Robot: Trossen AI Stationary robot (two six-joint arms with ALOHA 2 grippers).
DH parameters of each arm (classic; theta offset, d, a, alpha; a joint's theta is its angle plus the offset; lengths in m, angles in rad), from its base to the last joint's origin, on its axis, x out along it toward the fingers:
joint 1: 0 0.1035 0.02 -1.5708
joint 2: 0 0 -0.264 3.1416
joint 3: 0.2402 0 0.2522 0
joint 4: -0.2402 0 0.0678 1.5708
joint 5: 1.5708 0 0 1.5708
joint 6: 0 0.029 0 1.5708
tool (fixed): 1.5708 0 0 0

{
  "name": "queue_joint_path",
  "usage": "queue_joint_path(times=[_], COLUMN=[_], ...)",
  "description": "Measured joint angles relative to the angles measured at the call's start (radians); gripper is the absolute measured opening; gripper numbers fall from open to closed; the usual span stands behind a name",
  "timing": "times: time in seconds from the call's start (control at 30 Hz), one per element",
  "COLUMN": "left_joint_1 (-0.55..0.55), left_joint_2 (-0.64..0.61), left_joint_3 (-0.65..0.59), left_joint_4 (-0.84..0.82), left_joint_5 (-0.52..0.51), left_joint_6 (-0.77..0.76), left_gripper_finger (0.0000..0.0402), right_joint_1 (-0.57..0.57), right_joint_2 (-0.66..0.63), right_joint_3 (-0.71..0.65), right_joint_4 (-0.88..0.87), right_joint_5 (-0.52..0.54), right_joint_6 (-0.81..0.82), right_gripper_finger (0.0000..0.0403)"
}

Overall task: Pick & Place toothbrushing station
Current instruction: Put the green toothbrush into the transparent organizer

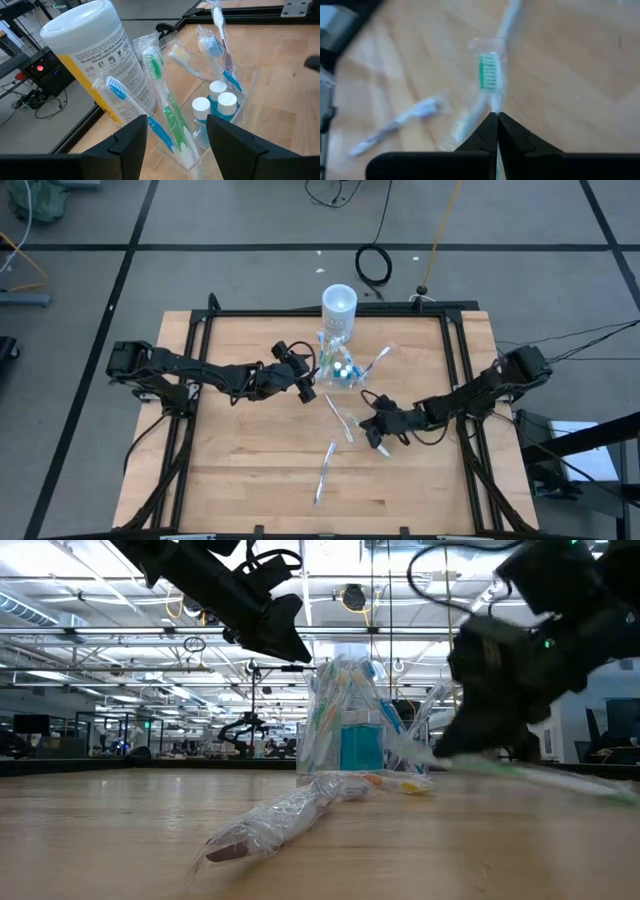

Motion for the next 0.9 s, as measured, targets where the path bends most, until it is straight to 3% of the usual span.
queue_joint_path(times=[0.17,0.3,0.43,0.57,0.77,0.9], left_joint_1=[0.000,0.000,0.000,0.000,0.001,0.005], left_joint_2=[0.000,0.000,0.000,0.000,0.000,0.000], left_joint_3=[0.000,0.000,0.000,0.000,0.000,0.000], left_joint_4=[-0.010,-0.008,-0.003,0.018,0.021,0.022], left_joint_5=[0.000,0.000,0.000,0.000,-0.001,0.000], left_joint_6=[-0.002,-0.007,-0.006,-0.002,0.011,0.020], left_gripper_finger=[0.0212,0.0212,0.0212,0.0212,0.0212,0.0212], right_joint_1=[-0.022,-0.042,-0.086,-0.165,-0.295,-0.350], right_joint_2=[-0.128,-0.223,-0.243,-0.205,-0.091,-0.019], right_joint_3=[0.001,0.003,0.003,0.003,0.003,0.003], right_joint_4=[0.041,0.166,0.423,0.609,0.632,0.729], right_joint_5=[0.121,0.335,0.537,0.540,0.407,0.386], right_joint_6=[-0.229,-0.533,-0.917,-1.131,-1.032,-1.023], right_gripper_finger=[0.0001,0.0001,0.0000,0.0000,0.0000,0.0000])
